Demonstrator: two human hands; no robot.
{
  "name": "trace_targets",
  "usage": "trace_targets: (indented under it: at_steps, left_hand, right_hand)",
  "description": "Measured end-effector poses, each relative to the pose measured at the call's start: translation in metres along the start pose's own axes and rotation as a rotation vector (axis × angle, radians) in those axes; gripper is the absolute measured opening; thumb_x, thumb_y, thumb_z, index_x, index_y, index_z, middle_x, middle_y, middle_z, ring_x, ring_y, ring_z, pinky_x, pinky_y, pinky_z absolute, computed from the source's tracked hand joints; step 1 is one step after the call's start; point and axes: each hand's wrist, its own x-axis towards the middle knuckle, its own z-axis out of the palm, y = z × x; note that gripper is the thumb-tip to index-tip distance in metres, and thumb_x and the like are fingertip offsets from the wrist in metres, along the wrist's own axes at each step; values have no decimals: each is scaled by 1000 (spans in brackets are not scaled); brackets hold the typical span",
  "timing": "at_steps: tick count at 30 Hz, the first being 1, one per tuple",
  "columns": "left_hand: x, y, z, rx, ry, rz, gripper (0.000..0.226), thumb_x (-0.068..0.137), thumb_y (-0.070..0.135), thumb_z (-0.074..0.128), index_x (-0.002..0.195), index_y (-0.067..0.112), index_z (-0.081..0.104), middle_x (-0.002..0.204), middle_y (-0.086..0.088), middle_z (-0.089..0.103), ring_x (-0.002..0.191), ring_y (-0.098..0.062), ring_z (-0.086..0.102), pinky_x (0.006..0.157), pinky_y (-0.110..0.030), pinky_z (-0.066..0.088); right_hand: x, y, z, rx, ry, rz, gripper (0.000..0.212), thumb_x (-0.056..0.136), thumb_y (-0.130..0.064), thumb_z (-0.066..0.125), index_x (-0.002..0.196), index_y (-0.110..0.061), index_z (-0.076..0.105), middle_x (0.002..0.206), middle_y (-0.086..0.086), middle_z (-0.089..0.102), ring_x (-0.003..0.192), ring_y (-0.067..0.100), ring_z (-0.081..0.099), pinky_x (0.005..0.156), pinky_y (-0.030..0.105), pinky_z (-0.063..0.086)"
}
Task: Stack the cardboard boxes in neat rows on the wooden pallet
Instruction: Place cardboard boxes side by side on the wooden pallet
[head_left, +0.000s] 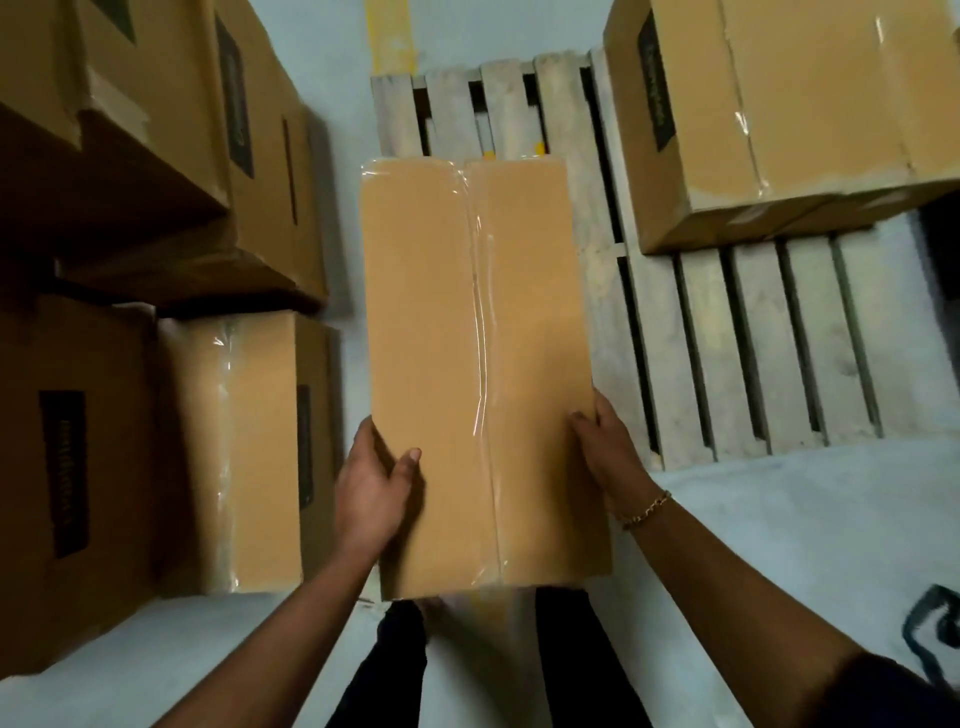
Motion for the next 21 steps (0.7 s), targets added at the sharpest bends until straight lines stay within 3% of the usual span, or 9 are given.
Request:
trace_targets:
  at_steps: [4,11,19,21]
  left_hand:
    - [10,52,26,19,23,6,68,98,34,67,156,17,35,148,-12,55,135,-36,52,111,-45,43]
    - [30,124,54,4,62,50,58,97,37,68,147,20,44,139,-7,63,126,-36,58,106,-47,48]
    - [85,181,67,35,50,66,64,98,38,66,153,16,39,147,-11,56,133,-38,53,110,-46,43]
    - [110,193,70,31,36,83,63,98,40,67,151,18,41,146,-8,58,132,-37,54,111,-49,45]
  right_hand:
    - [26,-20,-51,34,17,-17,52,104,-27,54,154,-25,41,145,-1,56,130,20,55,114,43,44]
    - [70,-60,-111,48,-3,-114,55,103,-33,56,155,-23,40,146,-1,55,130,18,55,111,42,46]
    - [126,-103,-133,70,26,-136,52,105,-28,55,154,-23,40,138,-6,57,125,15,57,104,31,47]
    - [148,-112,-133,62,36,-135,52,104,-30,56,154,-24,41,139,-5,58,124,15,58,105,34,48]
